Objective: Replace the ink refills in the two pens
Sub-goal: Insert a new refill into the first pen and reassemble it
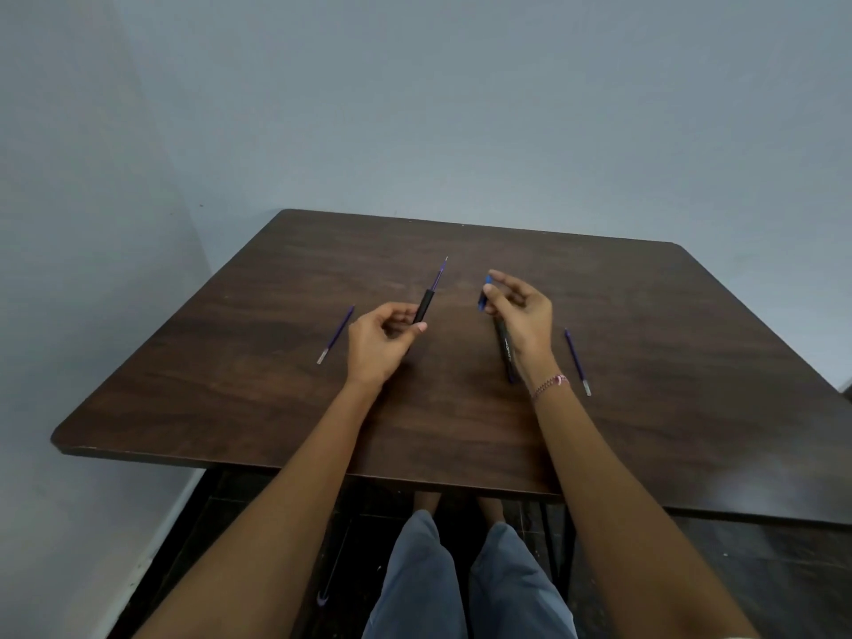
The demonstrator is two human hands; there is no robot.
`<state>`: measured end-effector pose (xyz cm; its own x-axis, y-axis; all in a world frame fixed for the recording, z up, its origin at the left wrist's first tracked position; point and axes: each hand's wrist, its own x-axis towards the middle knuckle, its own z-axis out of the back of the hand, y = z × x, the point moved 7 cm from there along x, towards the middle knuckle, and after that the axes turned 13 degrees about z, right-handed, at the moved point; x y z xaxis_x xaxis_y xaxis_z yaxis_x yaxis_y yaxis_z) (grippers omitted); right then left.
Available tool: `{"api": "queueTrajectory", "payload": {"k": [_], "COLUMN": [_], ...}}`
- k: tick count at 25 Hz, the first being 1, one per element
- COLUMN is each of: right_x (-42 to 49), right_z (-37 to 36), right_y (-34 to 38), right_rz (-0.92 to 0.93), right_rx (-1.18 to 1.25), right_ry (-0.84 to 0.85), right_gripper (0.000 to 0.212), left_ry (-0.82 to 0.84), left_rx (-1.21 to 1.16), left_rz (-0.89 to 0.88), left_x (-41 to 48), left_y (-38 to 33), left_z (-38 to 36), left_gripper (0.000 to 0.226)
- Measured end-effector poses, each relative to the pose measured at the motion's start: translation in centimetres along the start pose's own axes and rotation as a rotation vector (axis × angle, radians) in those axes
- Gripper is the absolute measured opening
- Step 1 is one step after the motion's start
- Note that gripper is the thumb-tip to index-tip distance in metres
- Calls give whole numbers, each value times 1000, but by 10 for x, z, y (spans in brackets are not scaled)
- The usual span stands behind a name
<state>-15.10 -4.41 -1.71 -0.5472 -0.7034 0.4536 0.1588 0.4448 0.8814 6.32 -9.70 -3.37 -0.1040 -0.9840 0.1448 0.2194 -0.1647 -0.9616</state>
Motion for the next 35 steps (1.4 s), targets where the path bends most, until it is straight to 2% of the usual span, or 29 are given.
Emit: {"api": "queueTrajectory", "payload": {"k": [7, 11, 15, 20, 23, 35], "right_x": [-11, -11, -11, -9, -9, -9], "right_z": [45, 48, 50, 54, 58, 53], "right_y": [-3, -1, -3, -6, -7, -7], "right_rz": [42, 55, 53, 50, 54, 43], "right_rx": [142, 163, 217, 258, 286, 249], "right_ry": [-213, -250, -266, -329, -374, -309], "right_gripper": [19, 21, 27, 23, 24, 24], "left_ry": [44, 66, 93, 191, 267, 262], "left_rx": [94, 254, 312, 195, 213, 167], "left_rz": [-19, -104, -117, 5, 49, 76], "left_x": [-1, -10, -11, -7, -7, -9], "left_y": [-2, -15, -19, -11, -8, -7], "left_z": [-11, -40, -53, -52, -57, -55], "left_gripper": [21, 23, 27, 25, 25, 25]}}
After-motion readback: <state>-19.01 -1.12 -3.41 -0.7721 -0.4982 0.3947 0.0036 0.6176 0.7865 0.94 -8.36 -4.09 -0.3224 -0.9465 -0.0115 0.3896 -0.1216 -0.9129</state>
